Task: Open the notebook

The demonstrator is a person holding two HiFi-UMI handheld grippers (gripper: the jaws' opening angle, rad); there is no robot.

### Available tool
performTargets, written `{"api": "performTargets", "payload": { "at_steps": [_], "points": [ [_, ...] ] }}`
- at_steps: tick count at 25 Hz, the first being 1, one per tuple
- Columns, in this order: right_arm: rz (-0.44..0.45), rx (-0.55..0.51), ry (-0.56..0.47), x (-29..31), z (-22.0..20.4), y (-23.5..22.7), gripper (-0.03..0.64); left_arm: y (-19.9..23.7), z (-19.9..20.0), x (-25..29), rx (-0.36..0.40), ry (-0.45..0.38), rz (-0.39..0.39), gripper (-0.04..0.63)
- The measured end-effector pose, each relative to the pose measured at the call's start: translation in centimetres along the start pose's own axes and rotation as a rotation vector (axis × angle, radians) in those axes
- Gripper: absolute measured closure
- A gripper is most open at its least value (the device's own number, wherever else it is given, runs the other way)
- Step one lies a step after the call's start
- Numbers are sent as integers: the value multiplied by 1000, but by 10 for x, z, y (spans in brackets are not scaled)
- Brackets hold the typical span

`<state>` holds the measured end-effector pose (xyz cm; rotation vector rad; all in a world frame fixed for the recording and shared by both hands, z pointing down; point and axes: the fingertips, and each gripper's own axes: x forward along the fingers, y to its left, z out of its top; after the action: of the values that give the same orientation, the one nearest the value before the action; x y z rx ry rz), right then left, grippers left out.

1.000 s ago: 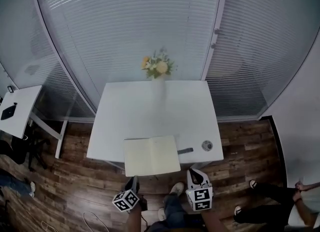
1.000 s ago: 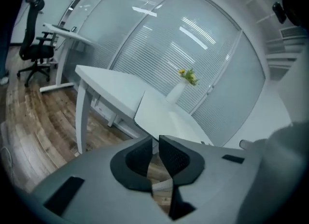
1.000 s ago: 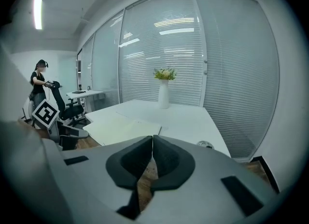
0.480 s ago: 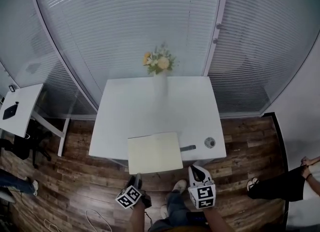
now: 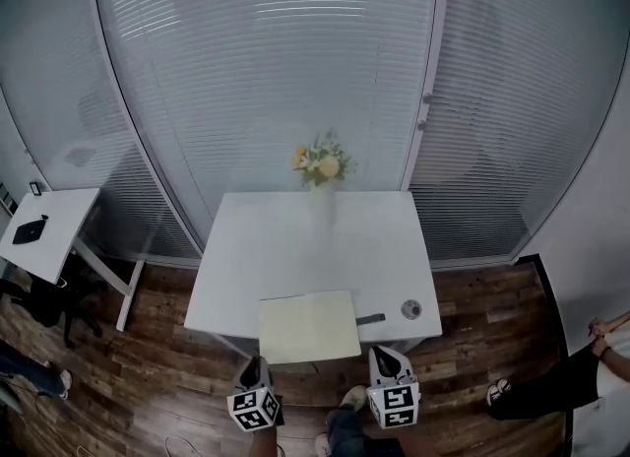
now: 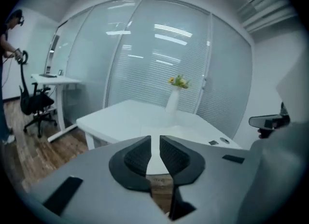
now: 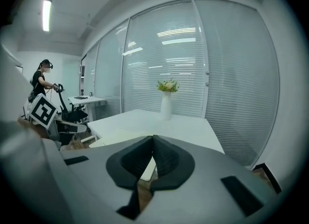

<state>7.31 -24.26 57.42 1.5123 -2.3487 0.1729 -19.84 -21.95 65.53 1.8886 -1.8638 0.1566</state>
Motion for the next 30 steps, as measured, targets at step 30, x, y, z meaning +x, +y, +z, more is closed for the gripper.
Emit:
{"api": "performTargets", "payload": {
  "at_steps": [30],
  "points": [
    [-8, -8, -192, -41, 68, 32, 604, -83, 109, -61, 200, -197, -211, 572]
  ]
}}
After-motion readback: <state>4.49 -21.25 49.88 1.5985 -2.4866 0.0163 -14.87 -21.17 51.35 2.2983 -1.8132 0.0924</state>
